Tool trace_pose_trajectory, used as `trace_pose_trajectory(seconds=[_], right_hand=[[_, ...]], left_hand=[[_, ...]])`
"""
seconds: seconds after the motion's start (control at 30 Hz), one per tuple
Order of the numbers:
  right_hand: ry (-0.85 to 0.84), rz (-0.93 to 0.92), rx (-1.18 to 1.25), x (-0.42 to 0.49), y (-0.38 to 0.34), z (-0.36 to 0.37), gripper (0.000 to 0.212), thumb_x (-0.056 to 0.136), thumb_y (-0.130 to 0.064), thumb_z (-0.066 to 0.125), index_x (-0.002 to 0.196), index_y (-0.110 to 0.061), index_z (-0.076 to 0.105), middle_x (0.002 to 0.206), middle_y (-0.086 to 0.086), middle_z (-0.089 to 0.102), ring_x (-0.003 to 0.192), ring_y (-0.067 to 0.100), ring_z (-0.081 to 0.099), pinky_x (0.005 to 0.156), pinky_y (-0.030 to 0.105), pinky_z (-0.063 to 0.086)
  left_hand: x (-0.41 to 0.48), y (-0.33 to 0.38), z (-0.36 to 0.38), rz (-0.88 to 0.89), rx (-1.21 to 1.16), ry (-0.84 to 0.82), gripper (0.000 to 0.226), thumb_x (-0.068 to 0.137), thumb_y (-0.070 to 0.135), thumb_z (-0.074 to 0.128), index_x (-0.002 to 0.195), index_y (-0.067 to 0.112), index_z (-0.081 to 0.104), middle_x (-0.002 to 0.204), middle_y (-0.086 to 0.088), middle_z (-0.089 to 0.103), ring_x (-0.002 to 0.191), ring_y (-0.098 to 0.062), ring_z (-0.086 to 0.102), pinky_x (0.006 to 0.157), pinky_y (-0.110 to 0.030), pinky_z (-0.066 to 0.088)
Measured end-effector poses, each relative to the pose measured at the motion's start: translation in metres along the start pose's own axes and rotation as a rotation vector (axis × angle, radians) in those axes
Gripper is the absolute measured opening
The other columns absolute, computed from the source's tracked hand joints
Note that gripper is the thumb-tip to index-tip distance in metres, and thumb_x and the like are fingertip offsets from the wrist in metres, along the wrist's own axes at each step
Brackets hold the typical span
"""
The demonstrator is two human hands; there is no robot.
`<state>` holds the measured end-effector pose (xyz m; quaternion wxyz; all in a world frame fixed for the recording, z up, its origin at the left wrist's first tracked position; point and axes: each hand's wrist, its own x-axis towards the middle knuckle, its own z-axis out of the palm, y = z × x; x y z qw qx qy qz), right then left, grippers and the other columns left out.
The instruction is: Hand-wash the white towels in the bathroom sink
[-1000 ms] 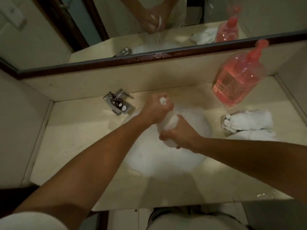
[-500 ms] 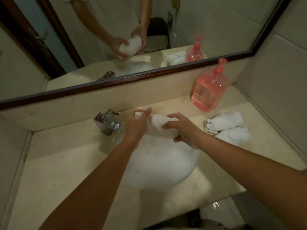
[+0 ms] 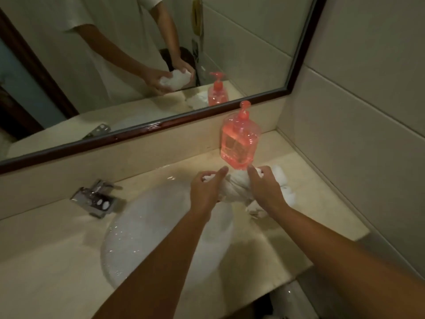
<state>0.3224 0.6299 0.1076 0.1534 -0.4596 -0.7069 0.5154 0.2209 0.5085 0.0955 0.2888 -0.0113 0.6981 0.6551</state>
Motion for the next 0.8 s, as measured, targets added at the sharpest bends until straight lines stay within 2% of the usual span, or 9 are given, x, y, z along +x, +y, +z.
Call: trace_pose_trajectory(seconds=[0.1, 0.2, 0.27, 0.37, 0.43, 0.5, 0.63, 0.7, 0.8], right_hand=[[-0.014, 0.016, -0.064, 0.032, 0.02, -0.042, 0.054, 0.107, -0.057, 0.044, 0.138, -0.014, 0.053, 0.121, 0.004, 0.059, 0.105, 0.023, 0.054, 0.089, 0.034, 0.039], [-0.055, 0.063, -0.087, 0.067, 0.04, -0.079, 0.056, 0.107, -0.057, 0.044, 0.143, -0.014, 0.05, 0.13, 0.009, 0.061, 0.108, 0.024, 0.055, 0.091, 0.035, 0.041], [-0.078, 0.095, -0.107, 0.089, 0.053, -0.095, 0.058, 0.106, -0.059, 0.043, 0.143, -0.015, 0.05, 0.133, 0.012, 0.062, 0.111, 0.029, 0.058, 0.092, 0.037, 0.043], [-0.139, 0.111, -0.182, 0.115, 0.073, -0.101, 0.062, 0.102, -0.066, 0.049, 0.141, -0.017, 0.053, 0.134, 0.013, 0.066, 0.121, 0.035, 0.062, 0.099, 0.04, 0.049], [-0.19, 0.087, -0.263, 0.129, 0.08, -0.097, 0.068, 0.097, -0.07, 0.055, 0.144, -0.021, 0.051, 0.135, 0.011, 0.066, 0.125, 0.036, 0.06, 0.106, 0.043, 0.049], [-0.206, 0.077, -0.259, 0.136, 0.085, -0.093, 0.071, 0.095, -0.069, 0.059, 0.147, -0.021, 0.049, 0.138, 0.011, 0.063, 0.127, 0.036, 0.058, 0.108, 0.045, 0.047], [-0.22, 0.087, -0.211, 0.142, 0.091, -0.096, 0.075, 0.095, -0.064, 0.064, 0.152, -0.018, 0.044, 0.144, 0.012, 0.06, 0.128, 0.035, 0.06, 0.105, 0.042, 0.048], [-0.222, 0.109, -0.178, 0.147, 0.09, -0.099, 0.081, 0.093, -0.063, 0.067, 0.155, -0.017, 0.04, 0.147, 0.013, 0.059, 0.131, 0.036, 0.058, 0.109, 0.045, 0.047], [-0.147, 0.075, -0.214, 0.15, 0.084, -0.098, 0.076, 0.096, -0.059, 0.066, 0.154, -0.017, 0.043, 0.146, 0.013, 0.06, 0.131, 0.036, 0.057, 0.112, 0.047, 0.044]], left_hand=[[0.0, -0.016, 0.053, -0.033, 0.049, -0.001, 0.045, 0.074, 0.055, 0.088, 0.097, 0.018, 0.073, 0.095, -0.005, 0.077, 0.09, -0.024, 0.076, 0.082, -0.05, 0.065], [0.002, -0.029, 0.1, -0.041, 0.065, -0.004, 0.046, 0.081, 0.059, 0.082, 0.096, 0.016, 0.075, 0.094, -0.01, 0.078, 0.088, -0.028, 0.077, 0.078, -0.05, 0.065], [0.004, -0.033, 0.125, -0.053, 0.087, -0.01, 0.05, 0.083, 0.062, 0.078, 0.104, 0.017, 0.073, 0.099, -0.009, 0.077, 0.089, -0.026, 0.076, 0.078, -0.045, 0.066], [0.008, -0.048, 0.15, -0.104, 0.094, 0.035, 0.049, 0.088, 0.054, 0.078, 0.116, 0.017, 0.064, 0.11, -0.004, 0.072, 0.094, -0.019, 0.072, 0.072, -0.031, 0.064], [0.013, -0.06, 0.16, -0.046, 0.167, 0.068, 0.063, 0.081, 0.067, 0.078, 0.118, 0.017, 0.065, 0.113, -0.005, 0.073, 0.097, -0.018, 0.072, 0.075, -0.03, 0.062], [0.016, -0.065, 0.165, -0.001, 0.244, 0.111, 0.074, 0.072, 0.081, 0.073, 0.111, 0.018, 0.068, 0.11, -0.005, 0.075, 0.096, -0.018, 0.073, 0.086, -0.037, 0.061], [0.013, -0.057, 0.168, -0.026, 0.324, 0.165, 0.081, 0.09, 0.065, 0.068, 0.15, 0.014, 0.05, 0.145, -0.01, 0.058, 0.131, -0.027, 0.058, 0.109, -0.035, 0.047], [0.012, -0.052, 0.167, -0.003, 0.343, 0.165, 0.081, 0.094, 0.063, 0.063, 0.156, 0.015, 0.043, 0.154, -0.01, 0.051, 0.139, -0.027, 0.052, 0.112, -0.036, 0.042], [0.01, -0.047, 0.162, 0.018, 0.372, 0.196, 0.071, 0.097, 0.057, 0.062, 0.153, 0.016, 0.048, 0.152, -0.009, 0.054, 0.135, -0.024, 0.054, 0.108, -0.034, 0.043]])
